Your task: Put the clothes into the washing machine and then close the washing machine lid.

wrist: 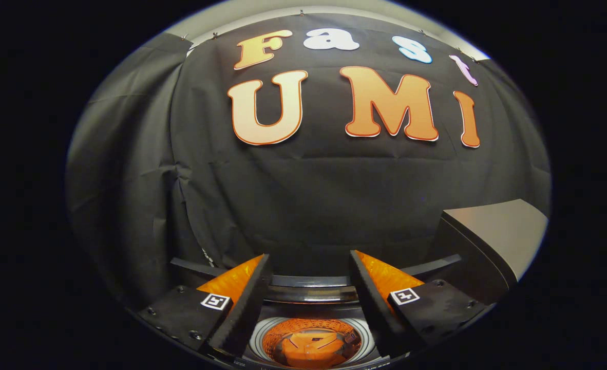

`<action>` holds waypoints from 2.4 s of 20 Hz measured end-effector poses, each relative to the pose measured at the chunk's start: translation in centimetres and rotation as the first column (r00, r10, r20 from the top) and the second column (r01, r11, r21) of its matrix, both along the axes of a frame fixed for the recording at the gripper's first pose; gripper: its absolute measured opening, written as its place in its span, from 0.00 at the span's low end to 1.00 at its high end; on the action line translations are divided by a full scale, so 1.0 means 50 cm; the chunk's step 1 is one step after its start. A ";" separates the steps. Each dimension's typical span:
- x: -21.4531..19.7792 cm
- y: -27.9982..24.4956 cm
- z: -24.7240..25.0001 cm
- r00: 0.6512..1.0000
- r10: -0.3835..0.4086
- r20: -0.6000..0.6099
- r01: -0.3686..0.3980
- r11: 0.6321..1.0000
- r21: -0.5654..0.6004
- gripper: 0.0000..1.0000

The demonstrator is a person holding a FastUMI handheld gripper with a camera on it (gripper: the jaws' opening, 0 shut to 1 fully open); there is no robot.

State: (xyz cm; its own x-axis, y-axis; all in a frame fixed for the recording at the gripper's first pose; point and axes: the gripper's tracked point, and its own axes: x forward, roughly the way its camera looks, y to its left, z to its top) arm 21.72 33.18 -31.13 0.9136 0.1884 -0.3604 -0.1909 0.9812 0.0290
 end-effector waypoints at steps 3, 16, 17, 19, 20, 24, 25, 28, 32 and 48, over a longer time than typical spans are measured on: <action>-0.011 -0.001 -0.008 1.000 0.000 0.005 0.000 1.000 0.003 0.98; -0.099 -0.004 -0.184 0.971 0.013 -0.239 -0.015 1.000 -0.009 0.98; -0.105 -0.001 -0.199 0.966 0.019 -0.259 -0.021 1.000 -0.005 0.98; -0.113 0.005 -0.224 0.957 0.023 -0.288 -0.025 1.000 -0.003 0.98; -0.113 0.003 -0.222 0.957 0.022 -0.291 -0.024 1.000 -0.003 0.98; -0.099 -0.002 -0.174 0.965 0.031 -0.261 -0.033 0.999 -0.006 0.98; -0.090 0.000 -0.148 0.970 0.034 -0.242 -0.036 0.999 -0.005 0.98; -0.073 -0.012 -0.027 0.986 0.045 -0.159 -0.044 0.999 0.010 0.98; -0.069 -0.044 0.139 0.998 0.055 -0.031 -0.055 0.999 -0.002 0.98; -0.226 -0.461 0.563 0.961 -0.144 0.235 0.156 0.987 -0.033 0.97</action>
